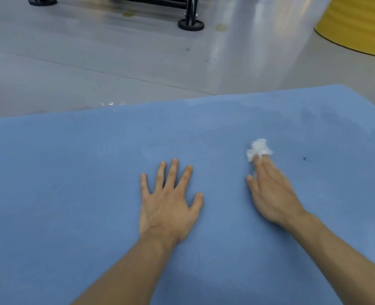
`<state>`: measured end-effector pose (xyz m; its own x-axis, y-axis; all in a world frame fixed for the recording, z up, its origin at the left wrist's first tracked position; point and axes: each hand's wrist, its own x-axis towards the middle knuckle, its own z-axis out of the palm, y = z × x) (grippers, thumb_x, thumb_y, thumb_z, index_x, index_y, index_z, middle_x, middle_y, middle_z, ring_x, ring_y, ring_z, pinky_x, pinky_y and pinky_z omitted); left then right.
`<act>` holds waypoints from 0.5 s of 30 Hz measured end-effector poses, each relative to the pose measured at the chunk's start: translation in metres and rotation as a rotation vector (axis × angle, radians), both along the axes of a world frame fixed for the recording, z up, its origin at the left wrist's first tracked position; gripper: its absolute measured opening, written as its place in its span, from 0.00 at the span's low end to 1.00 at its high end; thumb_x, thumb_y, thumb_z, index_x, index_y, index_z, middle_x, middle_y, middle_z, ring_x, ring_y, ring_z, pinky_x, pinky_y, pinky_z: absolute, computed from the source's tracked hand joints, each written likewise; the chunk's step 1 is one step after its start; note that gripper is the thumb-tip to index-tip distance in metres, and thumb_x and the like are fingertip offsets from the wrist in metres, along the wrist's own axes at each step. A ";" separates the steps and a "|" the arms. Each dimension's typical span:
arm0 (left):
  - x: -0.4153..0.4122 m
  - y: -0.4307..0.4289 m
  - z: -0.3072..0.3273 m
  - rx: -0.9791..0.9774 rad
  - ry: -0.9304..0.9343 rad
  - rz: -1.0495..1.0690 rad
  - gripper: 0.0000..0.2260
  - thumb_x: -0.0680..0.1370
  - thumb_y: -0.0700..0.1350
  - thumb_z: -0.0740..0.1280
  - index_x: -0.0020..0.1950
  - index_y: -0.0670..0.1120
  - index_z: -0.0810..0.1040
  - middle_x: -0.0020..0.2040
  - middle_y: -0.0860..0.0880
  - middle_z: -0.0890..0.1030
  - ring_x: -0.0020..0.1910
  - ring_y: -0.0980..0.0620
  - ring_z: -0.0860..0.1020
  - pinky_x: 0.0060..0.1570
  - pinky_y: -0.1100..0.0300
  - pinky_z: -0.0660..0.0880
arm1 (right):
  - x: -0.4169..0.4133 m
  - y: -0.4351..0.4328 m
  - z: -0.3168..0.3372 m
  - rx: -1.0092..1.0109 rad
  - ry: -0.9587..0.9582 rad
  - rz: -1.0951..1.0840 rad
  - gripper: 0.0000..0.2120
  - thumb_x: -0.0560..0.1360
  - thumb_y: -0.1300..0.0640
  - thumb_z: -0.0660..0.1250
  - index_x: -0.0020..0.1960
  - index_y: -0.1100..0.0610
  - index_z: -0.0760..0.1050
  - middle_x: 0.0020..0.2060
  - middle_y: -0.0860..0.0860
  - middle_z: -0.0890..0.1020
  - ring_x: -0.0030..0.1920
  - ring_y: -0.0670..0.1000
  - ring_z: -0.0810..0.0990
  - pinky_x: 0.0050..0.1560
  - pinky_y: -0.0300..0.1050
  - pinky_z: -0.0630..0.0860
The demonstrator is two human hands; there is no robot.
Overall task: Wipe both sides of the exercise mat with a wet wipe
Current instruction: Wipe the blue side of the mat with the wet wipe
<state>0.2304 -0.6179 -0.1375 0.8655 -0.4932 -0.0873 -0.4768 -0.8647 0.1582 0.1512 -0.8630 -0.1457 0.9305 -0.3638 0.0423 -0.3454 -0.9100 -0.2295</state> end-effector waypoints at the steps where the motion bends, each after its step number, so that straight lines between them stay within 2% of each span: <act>1: 0.000 0.000 0.000 0.003 -0.002 0.002 0.32 0.80 0.67 0.42 0.82 0.61 0.39 0.83 0.56 0.35 0.81 0.51 0.33 0.77 0.37 0.34 | 0.001 0.016 0.002 -0.007 0.009 0.091 0.34 0.81 0.43 0.43 0.82 0.58 0.48 0.81 0.52 0.47 0.81 0.50 0.49 0.79 0.45 0.47; 4: -0.001 0.000 0.000 0.009 -0.001 0.005 0.34 0.77 0.67 0.40 0.82 0.61 0.38 0.82 0.56 0.34 0.81 0.52 0.33 0.77 0.37 0.34 | -0.002 0.048 0.006 -0.033 0.062 0.283 0.35 0.80 0.40 0.37 0.83 0.53 0.46 0.81 0.46 0.43 0.80 0.42 0.39 0.76 0.36 0.34; 6: -0.001 0.001 0.001 0.012 0.002 0.005 0.34 0.77 0.68 0.39 0.82 0.61 0.38 0.82 0.56 0.34 0.81 0.52 0.33 0.77 0.38 0.35 | -0.005 0.052 0.010 -0.035 0.075 0.335 0.34 0.80 0.40 0.37 0.83 0.51 0.45 0.81 0.43 0.40 0.79 0.39 0.36 0.75 0.34 0.32; 8: -0.001 0.000 0.002 0.015 0.001 0.006 0.34 0.77 0.67 0.38 0.82 0.61 0.38 0.82 0.57 0.34 0.81 0.53 0.33 0.77 0.38 0.35 | -0.010 0.043 0.013 -0.049 0.087 0.311 0.34 0.80 0.40 0.37 0.83 0.51 0.46 0.81 0.42 0.41 0.80 0.40 0.38 0.76 0.36 0.35; 11: -0.001 0.000 0.001 0.013 0.000 0.006 0.34 0.76 0.68 0.38 0.82 0.62 0.40 0.83 0.57 0.37 0.81 0.52 0.35 0.77 0.37 0.37 | -0.018 0.007 0.011 -0.068 0.082 0.133 0.34 0.80 0.41 0.36 0.83 0.52 0.48 0.82 0.45 0.47 0.81 0.45 0.45 0.76 0.39 0.38; 15: -0.002 0.001 0.001 0.011 0.002 0.000 0.35 0.75 0.68 0.38 0.82 0.62 0.43 0.83 0.57 0.40 0.82 0.52 0.38 0.78 0.37 0.39 | -0.034 -0.061 0.008 -0.064 0.105 -0.202 0.30 0.84 0.46 0.41 0.82 0.57 0.52 0.82 0.52 0.54 0.81 0.53 0.51 0.79 0.49 0.48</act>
<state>0.2286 -0.6172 -0.1369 0.8652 -0.4925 -0.0941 -0.4768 -0.8662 0.1493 0.1170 -0.9242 -0.1376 0.8396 -0.5428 -0.0214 -0.5408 -0.8315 -0.1268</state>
